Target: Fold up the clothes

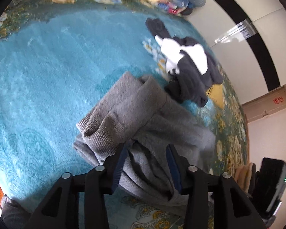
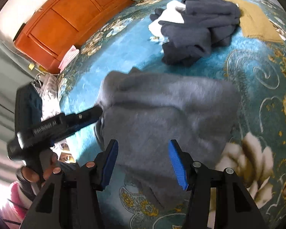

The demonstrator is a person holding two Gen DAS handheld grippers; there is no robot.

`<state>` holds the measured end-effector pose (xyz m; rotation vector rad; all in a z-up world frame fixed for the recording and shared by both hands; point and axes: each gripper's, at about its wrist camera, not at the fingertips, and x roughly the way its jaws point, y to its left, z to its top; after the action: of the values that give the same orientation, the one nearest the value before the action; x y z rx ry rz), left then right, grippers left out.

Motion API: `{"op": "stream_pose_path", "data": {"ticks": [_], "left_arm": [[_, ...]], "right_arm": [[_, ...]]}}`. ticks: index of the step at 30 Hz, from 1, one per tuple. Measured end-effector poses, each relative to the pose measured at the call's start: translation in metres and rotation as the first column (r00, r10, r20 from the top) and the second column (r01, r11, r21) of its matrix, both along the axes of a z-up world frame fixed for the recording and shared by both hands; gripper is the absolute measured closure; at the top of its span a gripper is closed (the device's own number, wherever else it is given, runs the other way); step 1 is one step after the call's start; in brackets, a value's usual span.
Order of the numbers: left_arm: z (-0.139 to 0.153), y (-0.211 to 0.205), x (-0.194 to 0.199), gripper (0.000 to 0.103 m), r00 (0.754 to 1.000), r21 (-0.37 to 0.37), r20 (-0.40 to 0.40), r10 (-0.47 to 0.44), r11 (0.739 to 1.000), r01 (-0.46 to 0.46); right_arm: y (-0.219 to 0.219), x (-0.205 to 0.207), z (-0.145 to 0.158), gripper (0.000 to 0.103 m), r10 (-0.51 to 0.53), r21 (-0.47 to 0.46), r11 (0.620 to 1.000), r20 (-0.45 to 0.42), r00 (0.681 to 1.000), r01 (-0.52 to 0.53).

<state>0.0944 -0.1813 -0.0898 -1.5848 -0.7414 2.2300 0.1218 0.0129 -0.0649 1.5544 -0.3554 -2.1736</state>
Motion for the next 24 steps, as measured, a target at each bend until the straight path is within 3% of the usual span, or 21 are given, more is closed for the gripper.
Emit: {"op": "stream_pose_path", "data": {"ticks": [4,7,13,15,20,21,24], "left_arm": [[-0.019,0.005,-0.005,0.053,0.996,-0.002,0.088,-0.019,1.000,0.019],[-0.016,0.004,-0.002,0.051,0.997,0.011,0.078,-0.021,1.000,0.020],[-0.003,0.007,0.006,0.037,0.999,0.025,0.046,-0.027,0.999,0.026],[-0.002,0.011,0.007,0.037,0.998,0.008,0.048,-0.032,0.999,0.032],[0.000,0.010,0.005,0.027,1.000,0.038,0.016,-0.023,0.999,0.023],[0.000,0.008,0.002,0.027,1.000,0.036,0.016,-0.024,0.999,0.023],[0.002,0.012,0.001,0.027,0.999,0.005,0.007,-0.039,0.999,0.039]], "right_arm": [[-0.004,0.000,-0.028,0.047,-0.003,0.019,1.000,0.053,0.999,0.002],[-0.004,-0.001,-0.033,0.045,-0.001,0.008,1.000,0.061,0.998,0.000],[0.021,-0.006,-0.023,0.043,-0.052,-0.119,0.991,0.095,0.994,0.063],[0.032,-0.007,-0.020,0.028,-0.082,-0.161,0.982,0.093,0.992,0.097],[0.050,-0.008,-0.016,0.024,-0.122,-0.211,0.968,0.080,0.989,0.137],[0.051,-0.008,-0.016,0.019,-0.126,-0.216,0.966,0.075,0.989,0.139],[0.056,-0.008,-0.014,0.018,-0.131,-0.236,0.962,0.041,0.991,0.137]]}}
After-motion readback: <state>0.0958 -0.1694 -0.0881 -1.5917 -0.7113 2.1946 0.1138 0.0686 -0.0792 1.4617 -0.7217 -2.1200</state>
